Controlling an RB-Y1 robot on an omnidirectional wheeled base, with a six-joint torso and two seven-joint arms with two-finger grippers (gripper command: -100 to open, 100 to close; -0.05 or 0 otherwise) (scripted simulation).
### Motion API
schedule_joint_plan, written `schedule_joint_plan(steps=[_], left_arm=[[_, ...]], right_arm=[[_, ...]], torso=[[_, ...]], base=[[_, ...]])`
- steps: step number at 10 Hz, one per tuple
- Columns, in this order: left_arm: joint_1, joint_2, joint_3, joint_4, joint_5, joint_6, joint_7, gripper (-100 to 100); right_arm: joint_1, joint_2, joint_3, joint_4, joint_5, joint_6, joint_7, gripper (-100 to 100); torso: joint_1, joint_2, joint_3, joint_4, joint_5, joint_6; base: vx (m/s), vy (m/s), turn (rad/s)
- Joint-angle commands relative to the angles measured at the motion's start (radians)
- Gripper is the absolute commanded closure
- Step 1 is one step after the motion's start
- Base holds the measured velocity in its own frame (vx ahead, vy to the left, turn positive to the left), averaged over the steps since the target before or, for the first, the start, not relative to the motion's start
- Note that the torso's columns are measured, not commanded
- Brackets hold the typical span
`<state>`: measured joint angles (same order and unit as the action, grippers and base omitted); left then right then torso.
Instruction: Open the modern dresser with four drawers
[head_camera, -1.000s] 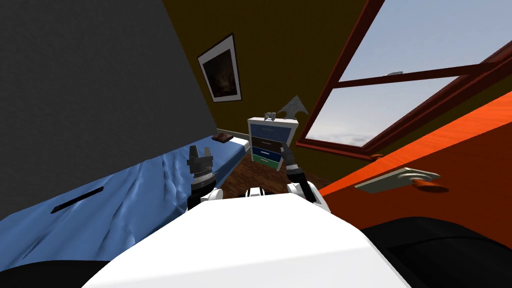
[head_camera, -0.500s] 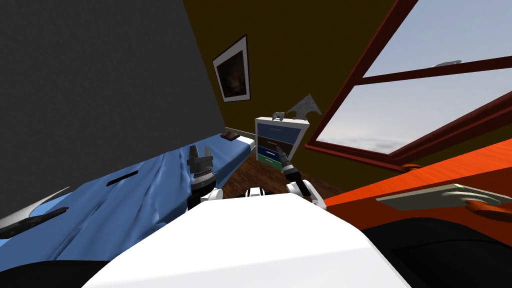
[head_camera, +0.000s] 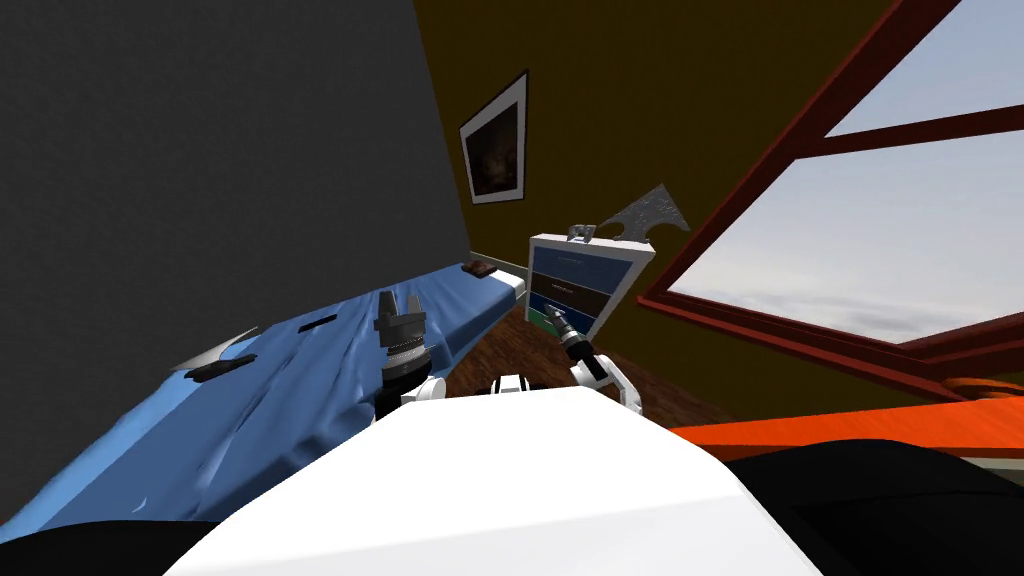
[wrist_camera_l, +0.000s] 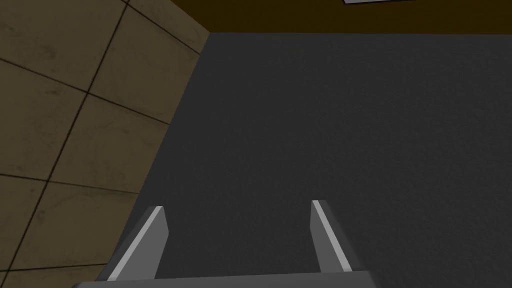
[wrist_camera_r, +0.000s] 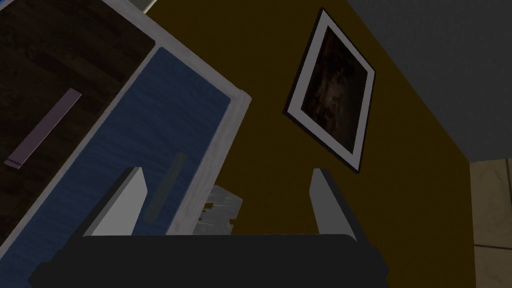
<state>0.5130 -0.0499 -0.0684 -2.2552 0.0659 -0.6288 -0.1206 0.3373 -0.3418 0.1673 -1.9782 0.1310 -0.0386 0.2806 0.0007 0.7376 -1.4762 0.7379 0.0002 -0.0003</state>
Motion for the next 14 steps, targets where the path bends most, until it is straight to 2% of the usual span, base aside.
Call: schedule_joint_plan(steps=[1, 2, 3, 4, 6, 7, 8, 9, 10, 11, 12, 13, 14], left_arm=[[0.0, 0.0, 0.0, 0.0, 0.0, 0.0, 0.0, 0], [0.0, 0.0, 0.0, 0.0, 0.0, 0.0, 0.0, 0], [0.0, 0.0, 0.0, 0.0, 0.0, 0.0, 0.0, 0], [0.0, 0.0, 0.0, 0.0, 0.0, 0.0, 0.0, 0], [0.0, 0.0, 0.0, 0.0, 0.0, 0.0, 0.0, 0], [0.0, 0.0, 0.0, 0.0, 0.0, 0.0, 0.0, 0], [0.0, 0.0, 0.0, 0.0, 0.0, 0.0, 0.0, 0], [0.0, 0.0, 0.0, 0.0, 0.0, 0.0, 0.0, 0], [0.0, 0.0, 0.0, 0.0, 0.0, 0.0, 0.0, 0], [0.0, 0.0, 0.0, 0.0, 0.0, 0.0, 0.0, 0], [0.0, 0.0, 0.0, 0.0, 0.0, 0.0, 0.0, 0], [0.0, 0.0, 0.0, 0.0, 0.0, 0.0, 0.0, 0], [0.0, 0.0, 0.0, 0.0, 0.0, 0.0, 0.0, 0]], right_arm=[[0.0, -0.059, 0.019, 0.048, 0.014, 0.071, 0.042, -100], [0.0, -0.059, 0.019, 0.048, 0.014, 0.074, 0.042, -100], [-0.017, -0.094, 0.032, 0.094, 0.024, 0.106, 0.068, -100], [-0.017, -0.094, 0.032, 0.094, 0.024, 0.114, 0.068, -100], [-0.051, -0.171, 0.056, 0.169, 0.044, 0.18, 0.122, -100], [-0.051, -0.171, 0.056, 0.19, 0.044, 0.196, 0.122, -100], [-0.051, -0.171, 0.056, 0.19, 0.044, 0.196, 0.122, -100], [-0.068, -0.212, 0.068, 0.225, 0.053, 0.236, 0.149, -100], [-0.068, -0.212, 0.068, 0.239, 0.053, 0.236, 0.149, -100], [-0.084, -0.254, 0.079, 0.277, 0.062, 0.276, 0.176, -100], [-0.084, -0.254, 0.079, 0.288, 0.062, 0.276, 0.176, -100], [-0.1, -0.297, 0.09, 0.328, 0.07, 0.316, 0.202, -100], [-0.1, -0.297, 0.09, 0.338, 0.07, 0.316, 0.202, -100]], torso=[[-0.001, 0.0, 0.0, 0.0, 0.0, 0.001], [-0.001, 0.0, 0.0, 0.0, 0.0, 0.0], [-0.002, 0.0, 0.0, 0.0, 0.0, 0.001], [-0.001, 0.0, 0.0, 0.0, 0.0, 0.0], [0.0, 0.0, 0.0, 0.0, 0.0, 0.0], [0.001, 0.0, 0.0, 0.0, 0.0, 0.0], [-0.001, 0.001, 0.0, 0.0, 0.0, 0.001], [-0.003, 0.001, 0.001, 0.0, -0.001, 0.001], [-0.002, 0.001, 0.0, 0.0, 0.0, -0.001], [-0.001, 0.0, 0.0, 0.0, 0.0, 0.001], [0.0, 0.0, 0.0, 0.0, 0.0, 0.0], [0.0, 0.0, 0.0, 0.0, 0.0, 0.001], [0.0, 0.0, 0.0, 0.0, 0.0, 0.0]], base=[[-0.008, 0.054, 0.263], [-0.003, 0.034, 0.121], [0.001, 0.041, 0.276], [0.003, 0.03, 0.122], [0.009, 0.052, 0.339], [0.013, 0.041, 0.117], [0.004, 0.018, -0.052], [0.004, 0.026, 0.234], [0.007, 0.023, 0.163], [0.017, 0.034, 0.272], [0.024, 0.029, 0.126], [0.019, 0.04, 0.223], [0.017, 0.034, 0.126]])
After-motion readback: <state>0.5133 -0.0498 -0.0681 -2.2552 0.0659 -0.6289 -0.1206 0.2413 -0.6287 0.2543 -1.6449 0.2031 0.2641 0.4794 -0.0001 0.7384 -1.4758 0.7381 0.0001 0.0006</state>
